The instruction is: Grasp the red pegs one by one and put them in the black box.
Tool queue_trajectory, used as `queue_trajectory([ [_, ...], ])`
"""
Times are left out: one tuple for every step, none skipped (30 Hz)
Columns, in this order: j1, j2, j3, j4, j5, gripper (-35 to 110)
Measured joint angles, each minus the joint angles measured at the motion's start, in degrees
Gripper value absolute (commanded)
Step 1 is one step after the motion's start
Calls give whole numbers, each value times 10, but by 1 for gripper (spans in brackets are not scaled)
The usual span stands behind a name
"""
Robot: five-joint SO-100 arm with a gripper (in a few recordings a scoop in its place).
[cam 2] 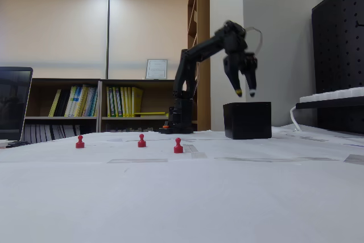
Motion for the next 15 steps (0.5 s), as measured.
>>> queue_trajectory([
  [30,-30,-55,-22,33,14],
  [60,-60,-120,-55,64,14],
  [90,-84,-188,-102,98,14],
  [119,-102,-258,-152,127,14],
  [145,-112,-323,-211,149,14],
  [165,-116,-380,-271,165,14],
  [183,-117,-433,-340,185,14],
  [196,-117,-476,-410,196,14],
  [207,-118,-514,-482,207,14],
  [216,-118,-548,-553,218,14],
  [221,-113,-575,-620,223,14],
  [223,-108,-599,-686,225,14],
  [223,-100,-617,-744,222,14],
  [224,-91,-635,-804,216,14],
  [224,-78,-649,-859,207,14],
])
